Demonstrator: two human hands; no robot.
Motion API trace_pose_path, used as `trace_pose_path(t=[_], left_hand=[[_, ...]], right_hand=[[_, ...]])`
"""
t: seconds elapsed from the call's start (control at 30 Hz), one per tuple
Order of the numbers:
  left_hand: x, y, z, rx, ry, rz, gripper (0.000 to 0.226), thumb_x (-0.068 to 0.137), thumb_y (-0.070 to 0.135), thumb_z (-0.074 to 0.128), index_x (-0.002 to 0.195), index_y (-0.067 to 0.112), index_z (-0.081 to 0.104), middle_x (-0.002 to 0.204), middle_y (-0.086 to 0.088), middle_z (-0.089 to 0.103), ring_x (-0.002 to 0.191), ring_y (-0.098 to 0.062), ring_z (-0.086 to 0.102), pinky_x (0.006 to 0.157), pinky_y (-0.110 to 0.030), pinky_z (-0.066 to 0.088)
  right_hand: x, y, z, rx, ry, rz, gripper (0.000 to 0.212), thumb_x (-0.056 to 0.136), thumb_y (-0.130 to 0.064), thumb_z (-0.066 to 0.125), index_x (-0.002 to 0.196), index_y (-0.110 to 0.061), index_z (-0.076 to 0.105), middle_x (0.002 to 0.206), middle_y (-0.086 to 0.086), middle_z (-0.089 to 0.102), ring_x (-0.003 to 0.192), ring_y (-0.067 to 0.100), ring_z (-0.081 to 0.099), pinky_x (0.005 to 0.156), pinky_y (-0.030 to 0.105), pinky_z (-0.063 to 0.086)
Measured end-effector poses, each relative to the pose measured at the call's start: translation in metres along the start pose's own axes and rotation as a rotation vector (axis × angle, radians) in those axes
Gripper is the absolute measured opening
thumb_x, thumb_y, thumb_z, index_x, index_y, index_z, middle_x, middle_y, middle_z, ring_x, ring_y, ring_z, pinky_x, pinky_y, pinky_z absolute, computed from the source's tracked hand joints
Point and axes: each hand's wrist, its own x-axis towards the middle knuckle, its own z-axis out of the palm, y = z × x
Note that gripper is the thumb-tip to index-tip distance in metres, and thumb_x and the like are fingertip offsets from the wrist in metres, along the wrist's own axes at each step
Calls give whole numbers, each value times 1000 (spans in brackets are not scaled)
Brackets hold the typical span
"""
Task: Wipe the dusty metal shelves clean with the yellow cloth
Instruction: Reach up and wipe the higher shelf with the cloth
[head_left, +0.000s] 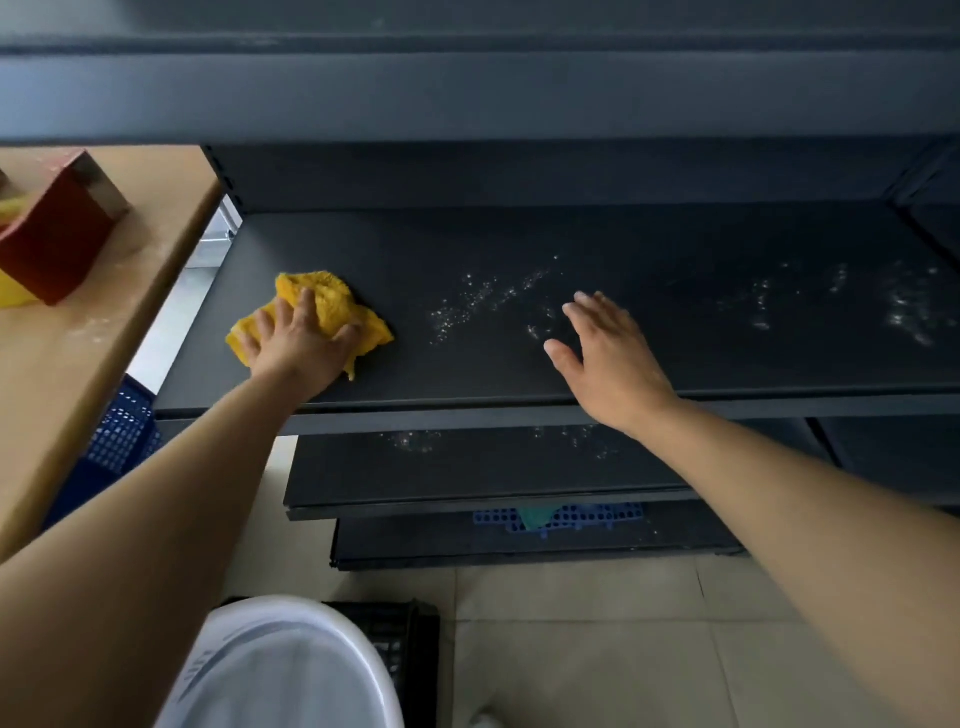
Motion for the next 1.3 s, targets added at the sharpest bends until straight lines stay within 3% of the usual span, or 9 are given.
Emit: trace_pose_path(t=[0.17,0.33,0.47,0.63,0.9,1.1,1.3], left_hand=[[-16,44,20,52,-20,163,86,85,68,35,151,26,1,159,-2,-2,146,-26,-8,118,-46,-7],[-44,97,39,96,-64,318,82,88,66,29,151,24,-4,159,-5,-7,146,-25,-11,116,-43,-11],[-54,101,43,94,-60,386,77,91,61,27,151,22,-2,159,-6,-5,146,-25,-11,118,-42,-10],[-52,73,31,111,-9,362,73,94,57,26,152,19,3,159,-6,1,146,-25,-6,118,-42,-7],[-41,44,19,82,11,178,75,93,55,30,151,15,3,159,-8,0,146,-26,-6,119,-43,-5],[-45,39,19,48,-21,413,70,95,51,34,151,19,7,159,-4,4,147,-21,-6,118,-39,-7],[-31,-4,5,-69,205,322,65,95,39,42,150,16,17,158,-5,12,147,-22,0,118,-39,-2]], right_hand=[[2,1,9,-44,-68,55,68,99,-49,26,152,-12,2,160,5,-6,148,20,-9,120,36,-4],[0,3,18,-47,-89,83,70,99,-50,27,151,-10,4,160,7,1,148,20,-3,121,36,-1],[0,1,23,-30,-79,99,70,98,-50,29,151,-9,8,160,8,7,148,21,4,121,36,3],[1,-5,20,-44,-102,102,71,98,-51,28,151,-9,7,160,9,5,148,21,2,121,35,2],[6,-31,16,-26,-64,73,69,99,-47,32,151,-8,8,160,9,7,148,22,3,121,35,2],[15,-66,26,2,-84,-48,67,99,-46,31,151,-10,8,160,7,7,148,20,4,121,34,2],[23,-86,28,18,-80,-75,66,99,-44,33,151,-11,10,160,6,7,148,18,3,121,32,2]])
